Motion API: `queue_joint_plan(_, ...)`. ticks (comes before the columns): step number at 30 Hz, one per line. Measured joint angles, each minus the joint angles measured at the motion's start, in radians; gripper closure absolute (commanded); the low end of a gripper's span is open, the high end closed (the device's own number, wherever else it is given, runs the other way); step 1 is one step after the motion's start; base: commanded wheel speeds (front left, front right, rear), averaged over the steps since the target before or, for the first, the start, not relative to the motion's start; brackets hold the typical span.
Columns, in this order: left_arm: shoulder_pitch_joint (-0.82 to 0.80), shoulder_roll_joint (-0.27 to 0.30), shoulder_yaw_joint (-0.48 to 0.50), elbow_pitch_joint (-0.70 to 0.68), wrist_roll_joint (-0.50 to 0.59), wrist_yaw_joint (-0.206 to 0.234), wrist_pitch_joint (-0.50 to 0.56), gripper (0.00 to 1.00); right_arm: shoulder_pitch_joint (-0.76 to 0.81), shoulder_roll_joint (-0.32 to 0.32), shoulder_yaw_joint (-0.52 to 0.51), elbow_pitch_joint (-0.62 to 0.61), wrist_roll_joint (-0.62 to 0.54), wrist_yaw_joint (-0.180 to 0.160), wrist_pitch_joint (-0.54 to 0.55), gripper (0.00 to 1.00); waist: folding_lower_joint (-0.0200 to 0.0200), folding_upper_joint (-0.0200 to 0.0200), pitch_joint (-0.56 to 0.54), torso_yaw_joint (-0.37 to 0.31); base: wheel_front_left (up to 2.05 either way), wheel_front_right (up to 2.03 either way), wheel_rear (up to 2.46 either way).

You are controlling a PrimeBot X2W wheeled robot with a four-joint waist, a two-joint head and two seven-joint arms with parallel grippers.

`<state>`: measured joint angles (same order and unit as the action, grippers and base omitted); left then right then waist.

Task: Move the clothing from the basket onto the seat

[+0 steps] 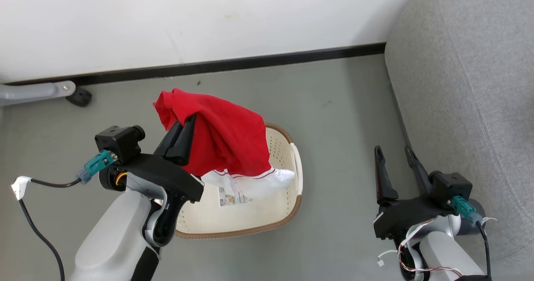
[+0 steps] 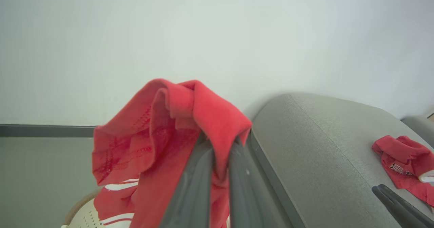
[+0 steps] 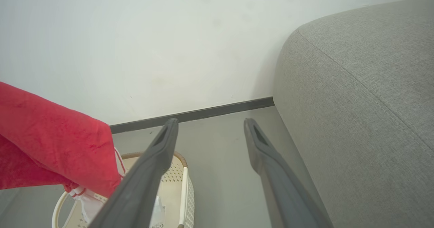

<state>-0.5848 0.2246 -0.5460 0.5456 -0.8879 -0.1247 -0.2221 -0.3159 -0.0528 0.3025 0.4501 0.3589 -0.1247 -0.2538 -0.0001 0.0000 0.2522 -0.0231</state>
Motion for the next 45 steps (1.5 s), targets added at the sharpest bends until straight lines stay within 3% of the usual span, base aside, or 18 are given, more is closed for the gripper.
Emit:
queue_joint_plan(11,0.040,0.000,0.011,-0.035,0.010,0.002,-0.010,1.00,0.030,0.000,0.001,0.021,0.000,0.000,0.000,0.00,0.0000,0.0000,-0.082,0.018,0.00,0.00,0.00)
queue_joint_plan(26,0.101,0.023,0.025,-0.117,0.030,0.041,-0.020,1.00,0.065,0.000,-0.002,0.040,0.001,0.007,0.000,0.00,0.0001,0.0000,-0.159,0.032,0.00,0.00,0.00)
queue_joint_plan(45,0.121,0.048,0.025,-0.319,0.076,0.088,-0.022,1.00,0.091,0.001,0.019,0.033,0.012,0.013,0.000,0.00,0.0001,0.0001,-0.209,0.034,0.00,0.00,0.00)
